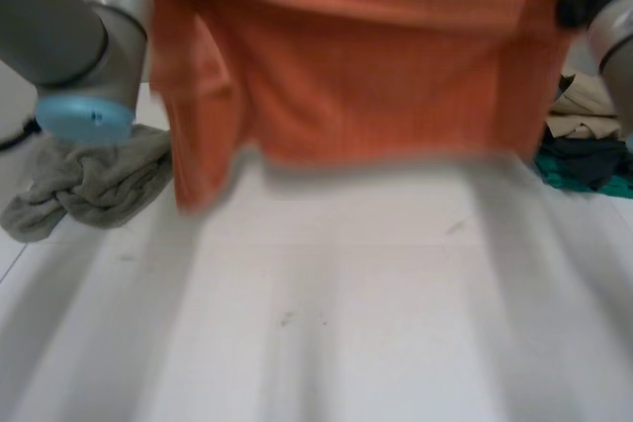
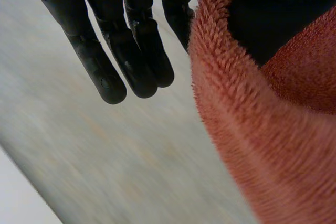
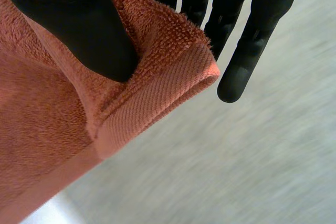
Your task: Fold the laundry.
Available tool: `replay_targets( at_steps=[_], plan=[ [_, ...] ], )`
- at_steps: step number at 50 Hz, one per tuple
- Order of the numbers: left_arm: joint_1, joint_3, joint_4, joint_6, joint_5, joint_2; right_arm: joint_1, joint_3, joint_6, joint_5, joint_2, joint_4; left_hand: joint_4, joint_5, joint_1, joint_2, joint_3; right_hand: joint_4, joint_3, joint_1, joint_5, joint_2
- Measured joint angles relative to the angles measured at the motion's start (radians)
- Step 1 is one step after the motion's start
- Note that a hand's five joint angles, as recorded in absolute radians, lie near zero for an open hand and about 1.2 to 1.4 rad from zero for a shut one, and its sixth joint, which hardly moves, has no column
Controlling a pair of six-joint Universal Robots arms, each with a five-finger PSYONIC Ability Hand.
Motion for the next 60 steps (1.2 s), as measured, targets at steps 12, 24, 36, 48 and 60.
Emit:
replay_targets(
  at_steps=[12, 24, 36, 48, 60],
  plan=[
    [-0.011, -0.311, 0.142, -0.011, 0.001, 0.179, -0.003, 0.074, 0.096, -0.029, -0.087, -0.063, 0.0, 0.009, 0.0, 0.0, 0.0, 0.0, 0.0, 0.0, 0.016, 0.007],
    [-0.038, -0.722, 0.152, -0.015, 0.005, 0.109, -0.005, 0.143, 0.095, -0.08, 0.164, 0.28, 0.0, 0.01, 0.0, 0.0, 0.0, 0.0, 0.0, 0.0, 0.016, 0.007],
    [-0.087, -0.807, 0.159, -0.021, 0.0, 0.006, -0.021, 0.167, 0.157, -0.082, 0.264, 0.339, 0.0, 0.009, 0.0, 0.0, 0.0, -0.307, -0.3, -0.225, -0.248, -0.277],
    [-0.087, -0.851, 0.162, -0.097, 0.002, 0.099, -0.067, 0.45, 0.212, -0.107, 0.016, 0.106, 0.0, 0.01, 0.0, 0.0, 0.0, -0.832, -0.817, -0.723, -0.762, -0.775],
    [-0.083, -0.868, 0.164, -0.126, 0.004, 0.128, -0.09, 0.815, -0.001, -0.287, -0.238, 0.085, 0.0, 0.01, 0.0, 0.0, 0.0, -0.425, -0.411, -0.325, -0.364, -0.385]
  ],
)
